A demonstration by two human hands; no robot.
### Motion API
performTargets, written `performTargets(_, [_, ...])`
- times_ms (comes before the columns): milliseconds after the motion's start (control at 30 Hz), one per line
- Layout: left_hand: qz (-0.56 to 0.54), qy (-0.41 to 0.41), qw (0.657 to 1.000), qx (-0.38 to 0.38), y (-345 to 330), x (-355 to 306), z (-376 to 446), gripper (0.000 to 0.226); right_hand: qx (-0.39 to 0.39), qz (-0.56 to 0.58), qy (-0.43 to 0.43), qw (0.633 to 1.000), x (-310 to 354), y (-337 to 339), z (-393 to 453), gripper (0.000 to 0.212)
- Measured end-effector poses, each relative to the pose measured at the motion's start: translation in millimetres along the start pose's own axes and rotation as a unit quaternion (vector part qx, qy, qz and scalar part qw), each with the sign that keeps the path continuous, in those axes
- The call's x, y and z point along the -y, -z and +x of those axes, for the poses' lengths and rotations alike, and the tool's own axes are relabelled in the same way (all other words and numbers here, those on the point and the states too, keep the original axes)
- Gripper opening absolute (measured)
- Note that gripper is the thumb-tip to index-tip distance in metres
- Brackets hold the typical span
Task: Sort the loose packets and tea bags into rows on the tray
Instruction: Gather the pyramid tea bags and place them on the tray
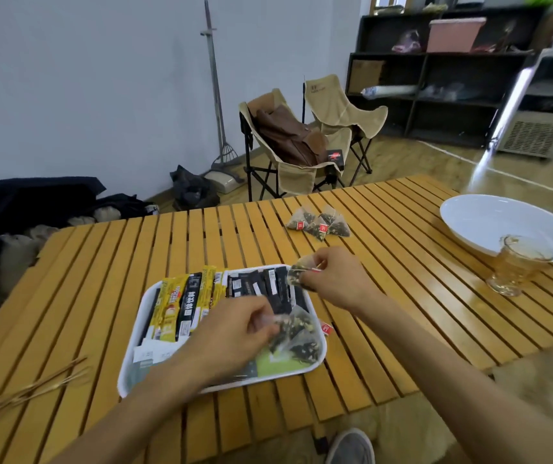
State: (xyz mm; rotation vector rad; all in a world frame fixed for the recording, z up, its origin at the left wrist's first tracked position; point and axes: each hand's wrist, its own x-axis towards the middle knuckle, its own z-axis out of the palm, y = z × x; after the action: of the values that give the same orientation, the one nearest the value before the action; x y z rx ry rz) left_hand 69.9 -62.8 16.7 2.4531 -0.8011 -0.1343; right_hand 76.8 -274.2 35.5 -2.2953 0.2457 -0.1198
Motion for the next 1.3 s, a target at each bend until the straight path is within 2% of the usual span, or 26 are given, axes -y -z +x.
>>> performTargets(200, [0.101,0.005,0.995,-0.002,-24.1,-0.3,-14.7,0.007,0.015,-0.025,0.024,0.999,-10.5,2.6,-26.7,0.017])
performTargets(333, [0.146,-0.013,0.989,0.009,-33.0,8.1,-12.6,0.006,0.08,-0.024,0.048,0.995,-20.5,-0.1,-38.5,0.013])
performTargets(433, [0.172,-0.023,0.985,0.012,-34.4,12.4,-14.0,0.013,0.115,-0.017,0.082,0.99,-19.2,-8.4,-43.7,0.006])
performTargets(567, [0.159,-0.027,0.987,0.026,-29.6,18.8,-17.3,0.019,0.139,-0.07,0.093,0.983,-14.6,-22.7,-39.7,0.006])
performTargets(700, [0.115,-0.023,0.992,0.05,-19.2,21.2,-22.4,0.02,0.139,-0.181,0.091,0.969,-13.0,-37.5,-35.3,0.006])
performTargets(767, [0.072,-0.016,0.997,0.02,-16.2,19.3,-20.7,0.016,0.131,-0.219,0.092,0.963,-12.2,-42.8,-34.6,0.004])
performTargets(867, [0.031,-0.002,0.997,-0.068,-15.9,15.9,-3.8,0.014,0.148,-0.229,0.092,0.958,-11.1,-47.2,-34.4,0.005])
performTargets(933, [0.034,0.002,0.997,-0.075,-18.0,14.8,11.7,0.016,0.154,-0.23,0.095,0.956,-10.5,-46.7,-34.5,0.008])
performTargets(1000, [0.055,0.009,0.998,-0.032,-24.3,15.8,23.7,0.028,0.154,-0.23,0.096,0.956,-11.0,-44.7,-34.4,0.007])
performTargets(1067, [0.096,0.008,0.995,-0.013,-31.3,17.8,30.5,0.022,0.156,-0.23,0.094,0.956,-12.4,-43.1,-34.8,0.007])
performTargets(1133, [0.11,0.016,0.993,-0.031,-33.4,22.8,32.5,0.007,0.155,-0.235,0.093,0.955,-13.1,-44.0,-34.8,0.007])
performTargets(1300, [0.096,0.028,0.994,-0.046,-33.0,37.7,33.3,0.02,0.117,-0.266,0.097,0.952,-11.3,-50.8,-33.2,0.007])
